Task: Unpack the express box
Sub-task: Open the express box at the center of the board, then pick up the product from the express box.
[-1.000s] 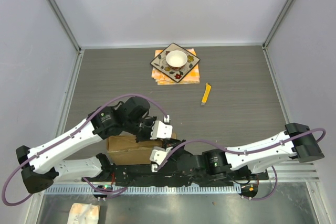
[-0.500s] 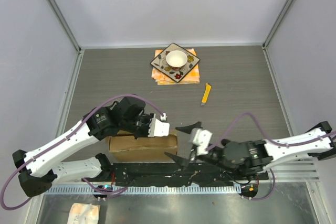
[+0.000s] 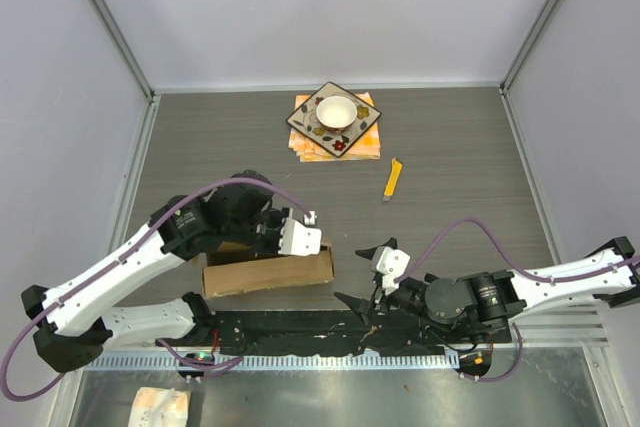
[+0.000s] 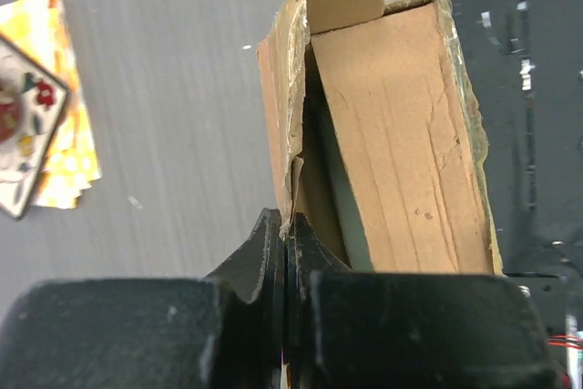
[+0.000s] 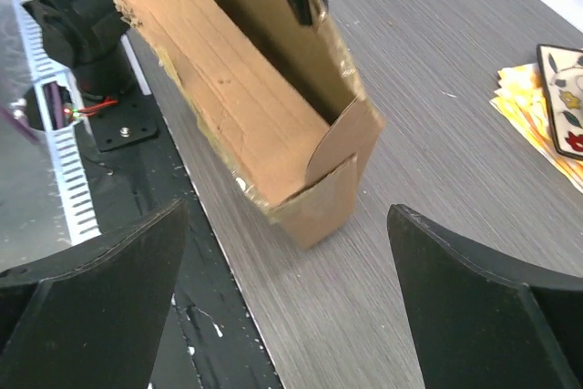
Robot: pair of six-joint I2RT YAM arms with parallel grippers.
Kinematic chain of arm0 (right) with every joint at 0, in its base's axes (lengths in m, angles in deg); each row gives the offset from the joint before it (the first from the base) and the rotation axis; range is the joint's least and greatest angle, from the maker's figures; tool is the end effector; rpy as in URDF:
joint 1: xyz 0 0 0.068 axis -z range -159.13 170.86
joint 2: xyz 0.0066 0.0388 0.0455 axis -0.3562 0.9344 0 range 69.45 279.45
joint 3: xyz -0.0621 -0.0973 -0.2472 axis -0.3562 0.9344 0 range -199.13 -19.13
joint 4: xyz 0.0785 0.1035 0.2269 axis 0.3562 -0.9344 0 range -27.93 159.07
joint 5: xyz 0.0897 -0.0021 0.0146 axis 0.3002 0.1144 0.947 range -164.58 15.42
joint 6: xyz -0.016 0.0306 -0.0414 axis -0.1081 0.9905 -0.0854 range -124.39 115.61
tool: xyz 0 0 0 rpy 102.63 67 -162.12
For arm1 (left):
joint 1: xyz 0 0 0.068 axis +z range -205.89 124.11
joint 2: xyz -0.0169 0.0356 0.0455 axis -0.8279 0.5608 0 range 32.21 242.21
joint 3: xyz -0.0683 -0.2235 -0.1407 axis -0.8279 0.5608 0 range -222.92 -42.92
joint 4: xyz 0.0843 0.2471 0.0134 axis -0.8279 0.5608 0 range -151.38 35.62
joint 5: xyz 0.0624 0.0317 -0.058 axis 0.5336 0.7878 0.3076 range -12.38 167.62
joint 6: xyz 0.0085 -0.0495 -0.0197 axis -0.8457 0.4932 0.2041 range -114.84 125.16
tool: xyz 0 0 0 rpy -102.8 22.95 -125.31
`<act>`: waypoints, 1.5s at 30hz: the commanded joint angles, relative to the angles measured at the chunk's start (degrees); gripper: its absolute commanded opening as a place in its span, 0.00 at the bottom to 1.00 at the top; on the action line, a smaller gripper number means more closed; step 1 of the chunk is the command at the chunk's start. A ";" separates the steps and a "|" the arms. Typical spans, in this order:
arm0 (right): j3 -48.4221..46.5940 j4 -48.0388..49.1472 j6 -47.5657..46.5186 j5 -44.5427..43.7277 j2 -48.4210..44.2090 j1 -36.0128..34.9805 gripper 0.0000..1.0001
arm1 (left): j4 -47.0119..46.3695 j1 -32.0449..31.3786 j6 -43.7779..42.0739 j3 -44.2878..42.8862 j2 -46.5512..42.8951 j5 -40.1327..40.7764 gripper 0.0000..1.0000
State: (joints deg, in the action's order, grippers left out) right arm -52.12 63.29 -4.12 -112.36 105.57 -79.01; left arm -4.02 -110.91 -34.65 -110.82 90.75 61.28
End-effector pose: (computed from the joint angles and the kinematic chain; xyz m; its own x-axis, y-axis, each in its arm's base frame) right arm -0.0051 0.1570 0.2999 0.0223 -0.1503 -0.9884 -0.8826 0.4615 -0.0901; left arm 0.0987 -0.1586 0.3572 0.2452 0.7212 -0.6479 0.9596 -0.0857 0.2678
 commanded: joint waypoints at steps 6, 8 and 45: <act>-0.06 1.74 -3.17 -13.28 0.45 -0.14 0.82 | -6.29 0.44 -2.12 -9.18 5.00 17.46 0.00; 0.21 1.13 -3.26 -16.09 0.01 -0.14 0.78 | -8.49 0.36 -0.36 -10.23 6.40 19.31 0.00; -15.09 8.15 -30.85 41.82 49.13 28.68 0.97 | 10.38 10.89 8.09 -25.34 19.06 -15.54 0.13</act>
State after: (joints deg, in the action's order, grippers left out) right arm -65.74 68.62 -29.62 -74.64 152.89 -50.88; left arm 3.74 -104.05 -25.56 -130.42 109.35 57.30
